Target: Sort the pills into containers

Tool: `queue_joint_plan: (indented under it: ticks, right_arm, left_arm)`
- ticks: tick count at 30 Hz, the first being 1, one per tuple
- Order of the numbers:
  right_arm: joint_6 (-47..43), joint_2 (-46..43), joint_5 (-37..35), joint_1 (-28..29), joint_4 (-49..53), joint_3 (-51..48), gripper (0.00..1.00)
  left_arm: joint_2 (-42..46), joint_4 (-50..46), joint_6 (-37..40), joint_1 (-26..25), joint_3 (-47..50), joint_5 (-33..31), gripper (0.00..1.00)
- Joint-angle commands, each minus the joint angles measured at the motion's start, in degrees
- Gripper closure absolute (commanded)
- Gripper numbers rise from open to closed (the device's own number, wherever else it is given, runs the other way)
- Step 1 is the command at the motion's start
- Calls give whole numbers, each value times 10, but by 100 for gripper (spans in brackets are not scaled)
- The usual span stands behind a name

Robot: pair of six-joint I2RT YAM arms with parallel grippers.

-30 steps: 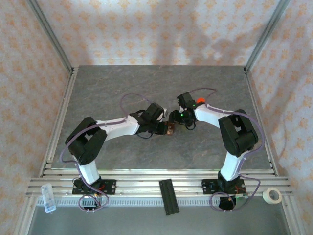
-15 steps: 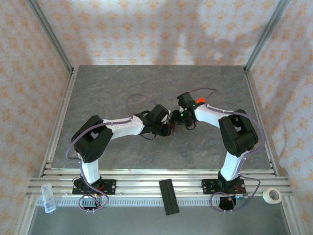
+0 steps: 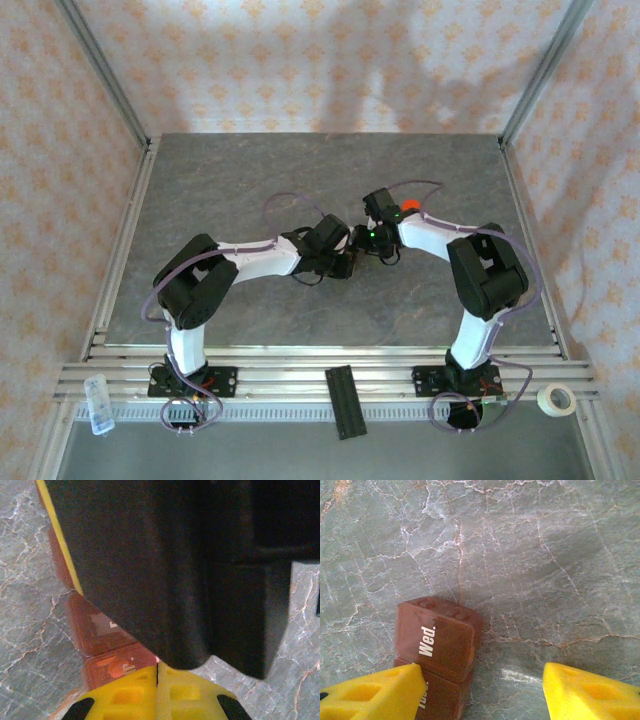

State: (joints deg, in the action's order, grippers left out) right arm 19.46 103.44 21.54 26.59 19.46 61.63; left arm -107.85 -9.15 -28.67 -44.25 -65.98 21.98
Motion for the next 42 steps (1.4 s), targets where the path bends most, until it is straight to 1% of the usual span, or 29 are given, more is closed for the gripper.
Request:
queue_joint_plan:
  ticks: [1, 2, 12, 20, 21, 26, 29, 36, 41, 42]
  right_arm:
    - [0, 34, -33, 4, 31, -30, 35]
    - [0, 35, -33, 4, 32, -30, 35]
    - [1, 37, -32, 4, 29, -31, 36]
    - [1, 36, -32, 3, 39, -21, 36]
    - [0, 35, -33, 3, 43, -17, 36]
    - [0, 29, -33, 3, 62, 10, 36]
    - [0, 26, -32, 3, 79, 35, 36]
    - [-7, 3, -28, -7, 133, 120, 35]
    - [-11, -15, -19, -13, 167, 173, 34]
    - [-10, -21, -18, -15, 172, 180, 34]
  left_arm:
    - [-12, -5, 8, -9, -16, -27, 100]
    - [-27, -6, 8, -9, -16, -29, 100]
    - [-40, -46, 36, -21, -29, -69, 100]
    - [-19, -21, 58, -28, -22, -58, 100]
    - [5, -16, 63, -28, -18, -54, 100]
    - [68, 2, 91, -28, -6, -46, 100]
    - [107, 2, 105, -28, -1, -59, 97]
    - [200, 5, 130, -19, 14, -136, 88]
    - [255, 15, 138, 7, 34, -189, 81]
    - [267, 17, 140, 14, 39, -200, 78]
